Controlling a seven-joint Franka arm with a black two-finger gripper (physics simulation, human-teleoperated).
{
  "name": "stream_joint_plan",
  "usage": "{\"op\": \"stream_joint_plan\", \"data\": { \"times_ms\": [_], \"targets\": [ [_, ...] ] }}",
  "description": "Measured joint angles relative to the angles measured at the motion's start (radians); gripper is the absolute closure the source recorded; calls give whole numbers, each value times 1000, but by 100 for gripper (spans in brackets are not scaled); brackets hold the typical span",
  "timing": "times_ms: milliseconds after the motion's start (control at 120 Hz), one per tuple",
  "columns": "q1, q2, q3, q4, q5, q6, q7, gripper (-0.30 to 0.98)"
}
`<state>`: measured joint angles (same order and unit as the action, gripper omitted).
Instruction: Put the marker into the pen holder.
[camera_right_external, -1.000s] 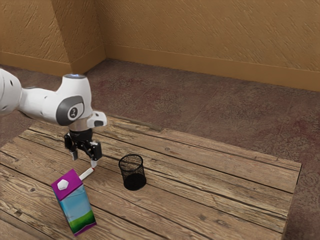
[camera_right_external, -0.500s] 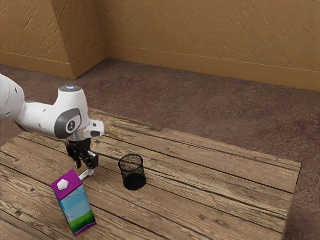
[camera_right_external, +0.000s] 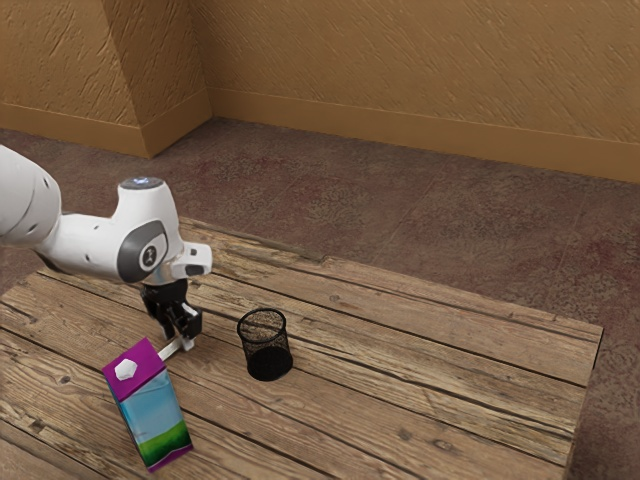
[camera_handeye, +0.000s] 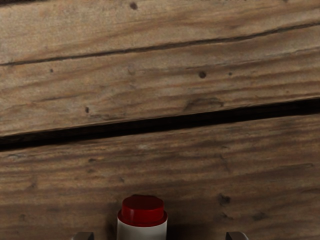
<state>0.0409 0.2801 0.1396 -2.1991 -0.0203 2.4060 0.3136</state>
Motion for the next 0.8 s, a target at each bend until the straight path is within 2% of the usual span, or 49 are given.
{"op": "stream_joint_plan", "data": {
  "times_ms": [458, 800],
  "targets": [
    [2, 17, 2, 6, -31, 9, 32, 70],
    [-5, -39, 1, 22, -13, 2, 15, 78]
  ]
}}
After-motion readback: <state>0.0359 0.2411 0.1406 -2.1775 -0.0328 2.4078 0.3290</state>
